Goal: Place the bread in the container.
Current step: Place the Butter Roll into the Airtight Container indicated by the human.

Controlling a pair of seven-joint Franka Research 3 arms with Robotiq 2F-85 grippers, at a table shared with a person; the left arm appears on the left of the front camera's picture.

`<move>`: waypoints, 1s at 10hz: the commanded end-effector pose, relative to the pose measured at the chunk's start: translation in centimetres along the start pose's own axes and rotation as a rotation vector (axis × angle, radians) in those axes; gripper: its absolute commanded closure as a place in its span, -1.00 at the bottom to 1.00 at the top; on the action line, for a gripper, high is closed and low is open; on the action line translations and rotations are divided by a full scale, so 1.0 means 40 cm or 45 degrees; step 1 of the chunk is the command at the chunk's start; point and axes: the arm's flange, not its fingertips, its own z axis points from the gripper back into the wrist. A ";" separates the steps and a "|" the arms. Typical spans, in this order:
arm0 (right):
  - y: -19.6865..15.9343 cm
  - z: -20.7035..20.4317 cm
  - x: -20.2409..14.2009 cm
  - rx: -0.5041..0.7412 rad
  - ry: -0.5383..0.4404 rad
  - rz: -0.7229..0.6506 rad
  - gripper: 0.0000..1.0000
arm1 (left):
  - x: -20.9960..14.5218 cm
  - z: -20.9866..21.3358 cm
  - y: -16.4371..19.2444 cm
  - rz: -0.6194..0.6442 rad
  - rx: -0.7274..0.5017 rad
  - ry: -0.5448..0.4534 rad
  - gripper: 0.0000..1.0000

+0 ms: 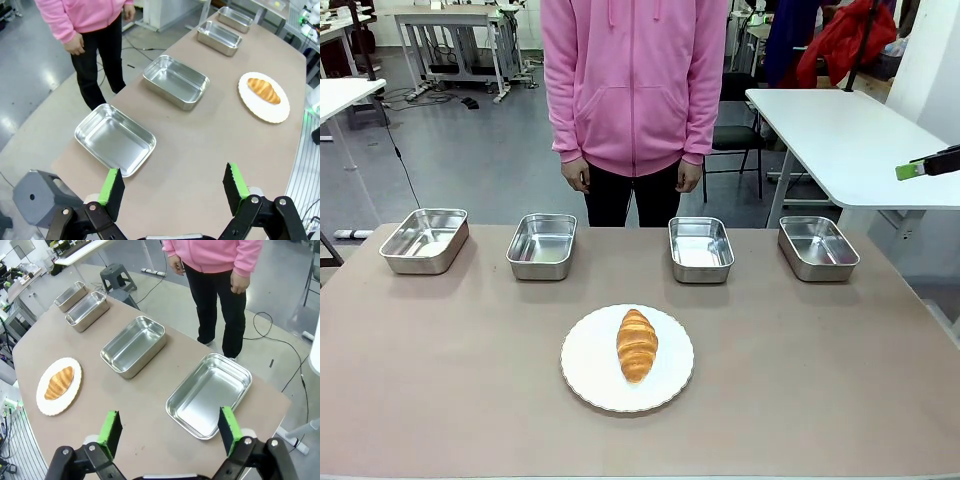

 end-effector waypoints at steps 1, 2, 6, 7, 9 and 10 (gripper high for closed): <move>-0.001 0.001 0.002 -0.002 -0.002 0.001 -1.00 | 0.001 0.005 -0.002 -0.012 -0.004 -0.004 -1.00; -0.001 0.001 0.002 -0.002 -0.002 0.001 -1.00 | 0.001 0.005 -0.002 -0.012 -0.004 -0.004 -1.00; -0.001 0.001 0.002 -0.002 -0.002 0.001 -1.00 | 0.001 0.005 -0.002 -0.012 -0.004 -0.004 -1.00; -0.001 0.001 0.002 -0.002 -0.002 0.001 -1.00 | 0.001 0.005 -0.002 -0.012 -0.004 -0.004 -1.00; -0.001 0.001 0.002 -0.002 -0.002 0.001 -1.00 | 0.001 0.005 -0.002 -0.012 -0.004 -0.004 -1.00; -0.001 0.001 0.002 -0.002 -0.002 0.001 -1.00 | 0.001 0.005 -0.002 -0.012 -0.004 -0.004 -1.00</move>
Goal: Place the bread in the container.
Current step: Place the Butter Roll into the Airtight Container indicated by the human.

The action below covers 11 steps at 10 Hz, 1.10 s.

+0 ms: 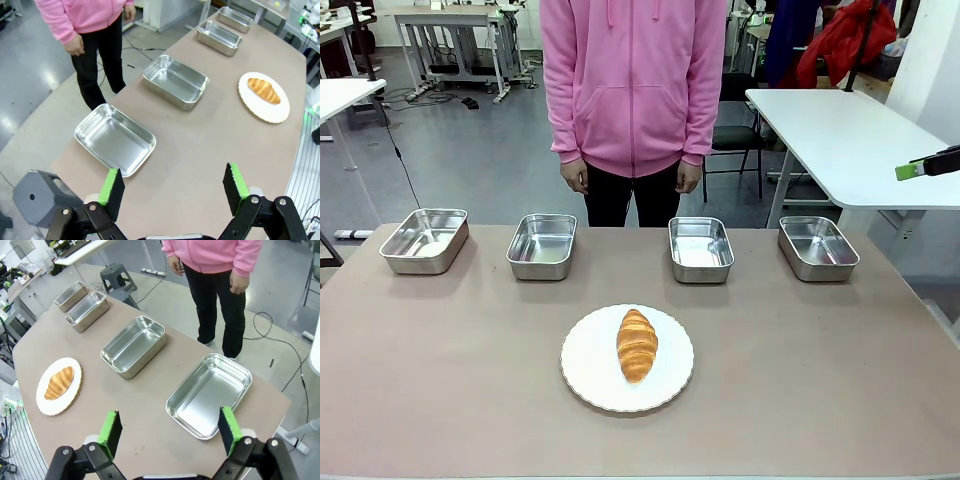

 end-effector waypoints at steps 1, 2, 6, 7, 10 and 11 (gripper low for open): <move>-0.001 0.001 0.002 -0.002 -0.002 0.001 -1.00 | 0.001 0.005 -0.002 -0.012 -0.004 -0.004 -1.00; -0.001 0.001 0.002 -0.002 -0.002 0.001 -1.00 | 0.001 0.005 -0.002 -0.012 -0.004 -0.004 -1.00; -0.001 0.001 0.002 -0.002 -0.002 0.001 -1.00 | 0.001 0.005 -0.002 -0.012 -0.004 -0.004 -1.00; -0.001 0.001 0.002 -0.002 -0.002 0.001 -1.00 | 0.001 0.005 -0.002 -0.012 -0.004 -0.004 -1.00; -0.001 0.001 0.002 -0.002 -0.002 0.001 -1.00 | 0.001 0.005 -0.002 -0.012 -0.004 -0.004 -1.00; -0.001 0.001 0.002 -0.002 -0.002 0.001 -1.00 | 0.001 0.005 -0.002 -0.012 -0.004 -0.004 -1.00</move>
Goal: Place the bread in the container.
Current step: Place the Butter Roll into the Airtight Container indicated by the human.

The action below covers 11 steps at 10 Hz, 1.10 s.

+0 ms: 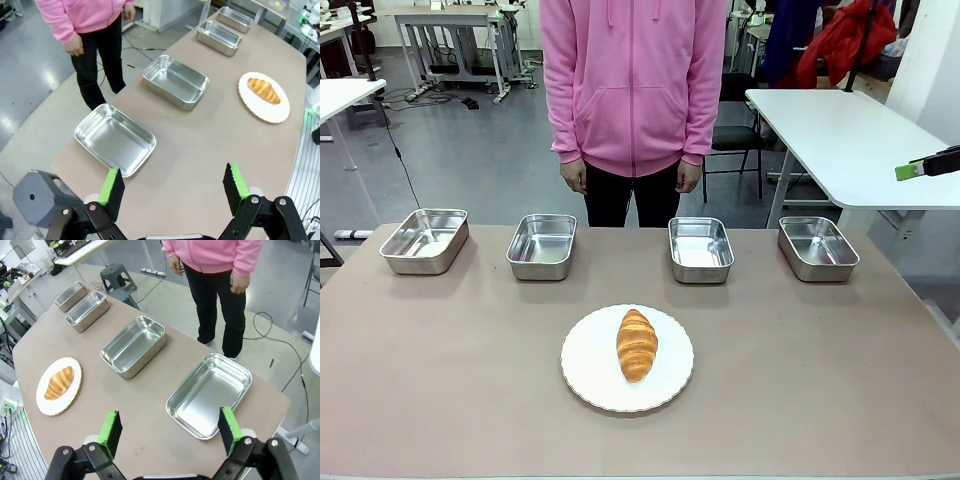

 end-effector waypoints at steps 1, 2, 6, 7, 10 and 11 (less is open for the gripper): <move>-0.001 0.001 0.002 -0.002 -0.002 0.001 -1.00 | 0.001 0.005 -0.002 -0.012 -0.004 -0.004 -1.00; -0.001 0.001 0.002 -0.002 -0.002 0.001 -1.00 | 0.001 0.005 -0.002 -0.012 -0.004 -0.004 -1.00; -0.001 0.001 0.002 -0.002 -0.002 0.001 -1.00 | 0.001 0.005 -0.002 -0.012 -0.004 -0.004 -1.00; -0.001 0.001 0.002 -0.002 -0.002 0.001 -1.00 | 0.001 0.005 -0.002 -0.012 -0.004 -0.004 -1.00; -0.001 0.001 0.002 -0.002 -0.002 0.001 -1.00 | 0.001 0.005 -0.002 -0.012 -0.004 -0.004 -1.00; -0.001 0.001 0.002 -0.002 -0.002 0.001 -1.00 | 0.001 0.005 -0.002 -0.012 -0.004 -0.004 -1.00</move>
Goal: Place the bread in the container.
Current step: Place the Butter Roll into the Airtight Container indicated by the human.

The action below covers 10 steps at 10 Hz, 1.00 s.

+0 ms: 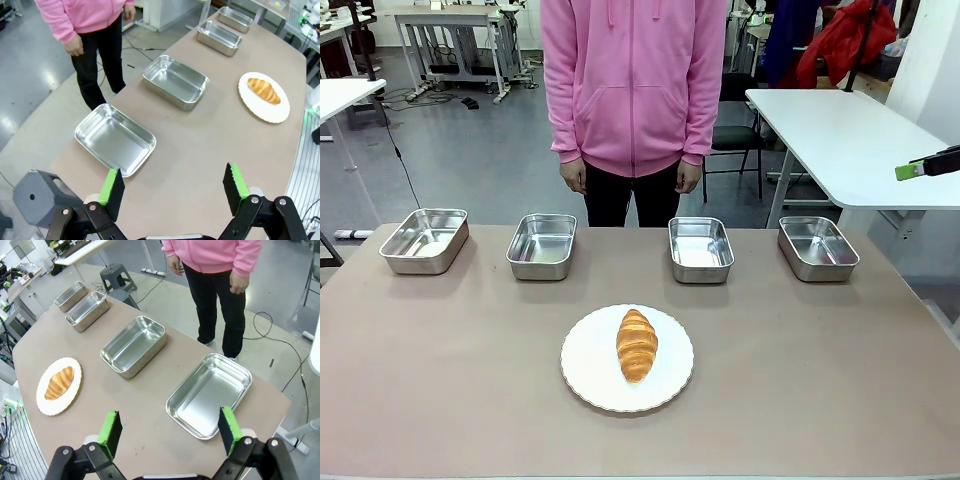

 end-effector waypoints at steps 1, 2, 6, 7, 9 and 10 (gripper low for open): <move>-0.001 0.001 0.002 -0.002 -0.002 0.001 -1.00 | 0.001 0.005 -0.002 -0.012 -0.004 -0.004 -1.00; -0.001 0.001 0.002 -0.002 -0.002 0.001 -1.00 | 0.001 0.005 -0.002 -0.012 -0.004 -0.004 -1.00; -0.001 0.001 0.002 -0.002 -0.002 0.001 -1.00 | 0.001 0.005 -0.002 -0.012 -0.004 -0.004 -1.00; -0.001 0.001 0.002 -0.002 -0.002 0.001 -1.00 | 0.001 0.005 -0.002 -0.012 -0.004 -0.004 -1.00; -0.001 0.001 0.002 -0.002 -0.002 0.001 -1.00 | 0.001 0.005 -0.002 -0.012 -0.004 -0.004 -1.00; -0.001 0.001 0.002 -0.002 -0.002 0.001 -1.00 | 0.001 0.005 -0.002 -0.012 -0.004 -0.004 -1.00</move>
